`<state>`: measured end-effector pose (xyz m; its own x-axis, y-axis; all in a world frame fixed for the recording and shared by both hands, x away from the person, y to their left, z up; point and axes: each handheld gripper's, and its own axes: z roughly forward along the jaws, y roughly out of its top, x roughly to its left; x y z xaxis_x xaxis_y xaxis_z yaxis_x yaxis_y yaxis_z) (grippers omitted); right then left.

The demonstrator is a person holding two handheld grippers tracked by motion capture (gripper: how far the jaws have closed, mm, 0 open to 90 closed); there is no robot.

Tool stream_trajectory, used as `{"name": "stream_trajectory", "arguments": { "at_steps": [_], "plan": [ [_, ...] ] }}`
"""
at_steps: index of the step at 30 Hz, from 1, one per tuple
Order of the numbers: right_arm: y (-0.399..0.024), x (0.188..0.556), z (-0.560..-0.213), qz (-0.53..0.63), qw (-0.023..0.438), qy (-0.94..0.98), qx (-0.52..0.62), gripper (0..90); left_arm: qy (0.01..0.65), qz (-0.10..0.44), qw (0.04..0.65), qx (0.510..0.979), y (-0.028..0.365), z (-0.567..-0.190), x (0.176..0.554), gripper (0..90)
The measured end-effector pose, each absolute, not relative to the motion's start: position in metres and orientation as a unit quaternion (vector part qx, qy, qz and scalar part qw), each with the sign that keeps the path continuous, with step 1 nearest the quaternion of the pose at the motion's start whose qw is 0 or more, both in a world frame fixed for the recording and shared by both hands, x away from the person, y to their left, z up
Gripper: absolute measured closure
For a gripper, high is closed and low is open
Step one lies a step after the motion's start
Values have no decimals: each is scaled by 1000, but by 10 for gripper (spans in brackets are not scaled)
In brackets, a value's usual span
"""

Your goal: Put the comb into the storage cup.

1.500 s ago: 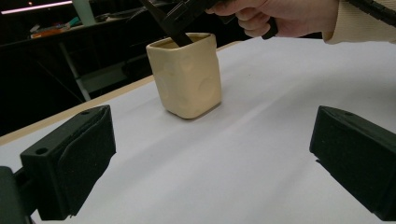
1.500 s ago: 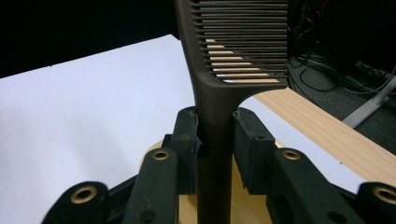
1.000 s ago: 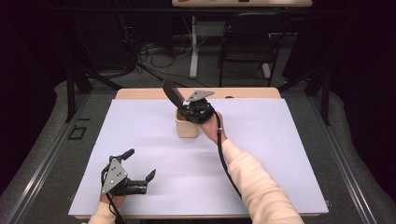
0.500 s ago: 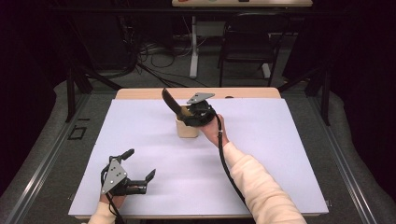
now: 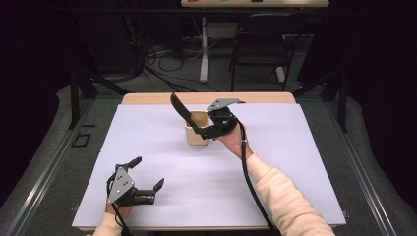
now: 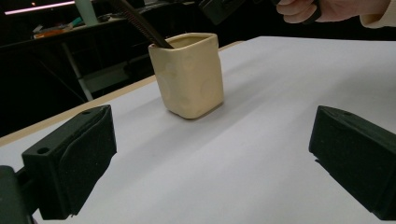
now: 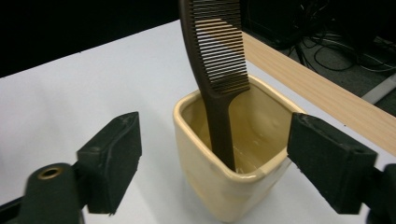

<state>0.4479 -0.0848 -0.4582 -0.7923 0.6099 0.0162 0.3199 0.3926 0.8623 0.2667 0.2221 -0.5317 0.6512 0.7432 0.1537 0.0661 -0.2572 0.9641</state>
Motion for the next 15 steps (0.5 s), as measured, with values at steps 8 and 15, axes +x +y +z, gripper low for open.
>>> {"name": "stream_trajectory", "arguments": {
  "at_steps": [8,15],
  "plan": [
    [-95,440,-455,472,143,823,282,87,280,313,542,728,223,-532,266,5],
    [-103,431,-451,469,137,828,276,32,279,312,541,729,222,-532,267,5]
  ]
}}
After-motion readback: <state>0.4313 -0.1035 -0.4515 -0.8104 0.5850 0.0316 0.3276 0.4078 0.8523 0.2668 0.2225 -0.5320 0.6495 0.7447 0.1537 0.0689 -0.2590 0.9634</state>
